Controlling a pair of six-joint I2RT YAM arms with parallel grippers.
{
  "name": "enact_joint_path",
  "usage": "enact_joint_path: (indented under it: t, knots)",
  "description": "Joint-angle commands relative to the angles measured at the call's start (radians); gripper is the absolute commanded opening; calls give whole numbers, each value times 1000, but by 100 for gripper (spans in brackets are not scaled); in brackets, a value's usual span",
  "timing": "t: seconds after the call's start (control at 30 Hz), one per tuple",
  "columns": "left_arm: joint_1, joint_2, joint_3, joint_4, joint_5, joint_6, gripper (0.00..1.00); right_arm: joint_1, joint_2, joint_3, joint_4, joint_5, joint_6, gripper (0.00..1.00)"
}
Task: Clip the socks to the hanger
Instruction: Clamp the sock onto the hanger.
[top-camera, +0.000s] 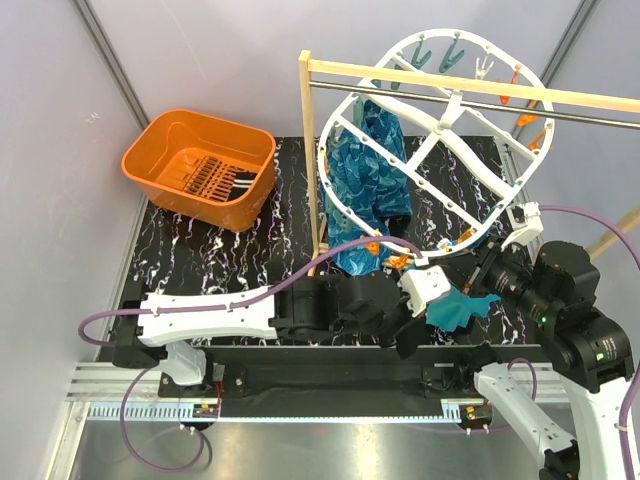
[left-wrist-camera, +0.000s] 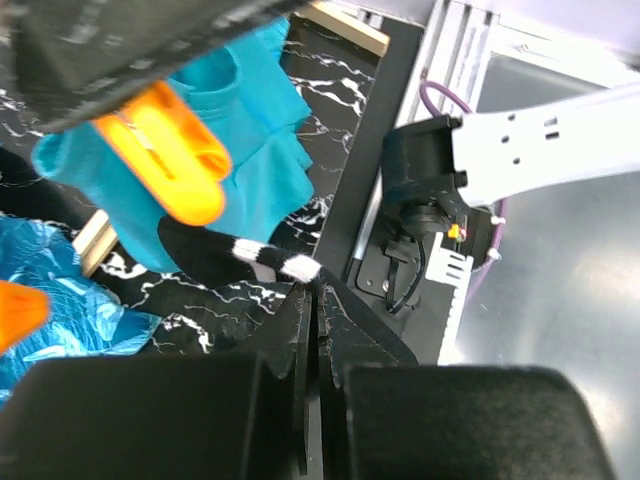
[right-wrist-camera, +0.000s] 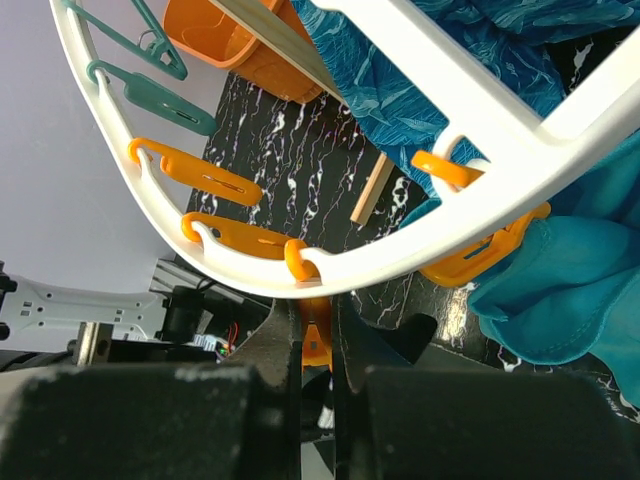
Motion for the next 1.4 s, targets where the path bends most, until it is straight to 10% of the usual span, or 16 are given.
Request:
enact_joint_path:
  t: [0.0, 1.37]
  knots:
    - [-3, -11, 53, 43, 51, 19, 0, 4, 15, -20, -43, 37, 27, 0]
    - [-3, 62, 222, -59, 6, 89, 0, 2, 26, -57, -47, 63, -5, 0]
